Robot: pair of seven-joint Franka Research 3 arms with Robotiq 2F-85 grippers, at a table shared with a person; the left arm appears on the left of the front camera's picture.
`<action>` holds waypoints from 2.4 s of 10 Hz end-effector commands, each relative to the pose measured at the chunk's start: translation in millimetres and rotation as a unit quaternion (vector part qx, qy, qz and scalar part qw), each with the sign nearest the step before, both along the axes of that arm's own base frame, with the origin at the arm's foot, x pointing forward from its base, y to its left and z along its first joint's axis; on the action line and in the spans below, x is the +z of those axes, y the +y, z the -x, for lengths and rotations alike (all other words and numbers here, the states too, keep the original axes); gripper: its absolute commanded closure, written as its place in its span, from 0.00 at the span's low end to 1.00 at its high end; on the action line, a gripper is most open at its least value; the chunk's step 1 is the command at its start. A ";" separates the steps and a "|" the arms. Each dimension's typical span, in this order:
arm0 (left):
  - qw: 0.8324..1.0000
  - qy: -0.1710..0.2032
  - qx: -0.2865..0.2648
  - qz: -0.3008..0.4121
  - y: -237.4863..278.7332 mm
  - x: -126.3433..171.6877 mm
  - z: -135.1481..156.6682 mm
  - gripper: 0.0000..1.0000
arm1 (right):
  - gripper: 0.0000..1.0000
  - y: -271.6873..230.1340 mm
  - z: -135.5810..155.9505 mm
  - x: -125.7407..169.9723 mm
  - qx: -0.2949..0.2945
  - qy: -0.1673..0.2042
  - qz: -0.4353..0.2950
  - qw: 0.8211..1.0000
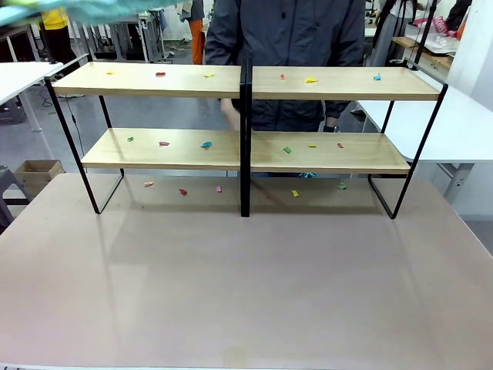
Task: Clean the shelves.
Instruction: Pick up the Duster when the human hands it over, then clean a randomly selected level of the Shelf with the Duster.
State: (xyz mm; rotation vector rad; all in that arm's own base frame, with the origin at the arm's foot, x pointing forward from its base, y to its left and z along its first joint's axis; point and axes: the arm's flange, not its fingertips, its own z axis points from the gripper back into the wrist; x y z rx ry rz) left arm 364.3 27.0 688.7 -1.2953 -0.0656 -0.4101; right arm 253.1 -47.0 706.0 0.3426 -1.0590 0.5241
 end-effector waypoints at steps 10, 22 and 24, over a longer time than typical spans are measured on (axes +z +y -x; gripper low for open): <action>0.986 -0.134 0.092 0.044 190.6 -24.7 159.5 1.00 | 0.00 0.8 0.2 1.1 0.003 -0.003 -0.003 1.000; 0.987 -0.126 0.099 0.021 163.8 -15.9 135.4 0.87 | 0.00 0.8 0.2 1.1 0.003 -0.003 -0.003 1.000; 0.994 -0.081 0.070 -0.017 85.4 18.8 80.0 0.87 | 0.00 0.8 0.2 1.1 0.003 -0.003 -0.003 1.000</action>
